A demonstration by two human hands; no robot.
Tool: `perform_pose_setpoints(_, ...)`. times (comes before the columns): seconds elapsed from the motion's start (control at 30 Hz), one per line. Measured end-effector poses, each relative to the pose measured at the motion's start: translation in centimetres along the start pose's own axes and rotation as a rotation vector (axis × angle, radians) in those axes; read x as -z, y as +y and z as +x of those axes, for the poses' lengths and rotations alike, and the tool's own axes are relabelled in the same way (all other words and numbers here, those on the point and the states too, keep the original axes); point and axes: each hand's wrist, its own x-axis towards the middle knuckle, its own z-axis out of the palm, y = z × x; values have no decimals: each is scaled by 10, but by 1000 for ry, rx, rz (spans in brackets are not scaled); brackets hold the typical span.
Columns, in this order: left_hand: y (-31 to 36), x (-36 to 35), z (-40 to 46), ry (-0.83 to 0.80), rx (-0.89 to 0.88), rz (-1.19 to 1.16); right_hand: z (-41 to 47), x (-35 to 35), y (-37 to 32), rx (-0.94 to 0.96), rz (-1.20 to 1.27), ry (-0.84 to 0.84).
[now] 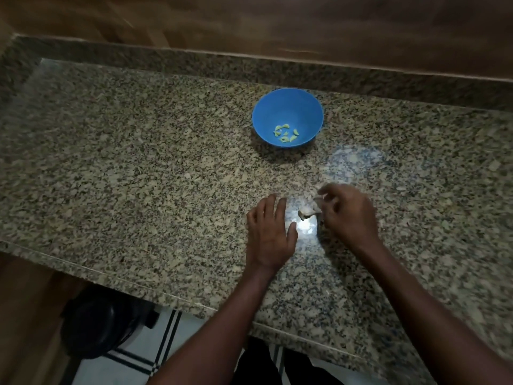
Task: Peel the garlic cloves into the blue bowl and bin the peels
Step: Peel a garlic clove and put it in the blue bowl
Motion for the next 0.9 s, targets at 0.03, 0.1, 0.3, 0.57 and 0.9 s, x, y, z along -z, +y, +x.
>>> perform_pose_setpoints(0.03,1,1,0,2,-28,10,-9,-7,7,2,-30,-41)
perform_pose_setpoints(0.1,2,1,-1,-10,-133,57,-18,-18,12,0,-40,-75)
perform_pose_setpoints(0.3,17,8,-2,30,-139,-175,-15,-11,11,-96,96,-124)
perform_pose_setpoints(0.57,53,64,-12,-194,455,-1107,-37,37,-3,-388,918,-230)
perform_pose_setpoints(0.9,56,83,-13,-97,296,-956,-54,54,-24,-482,1068,-268)
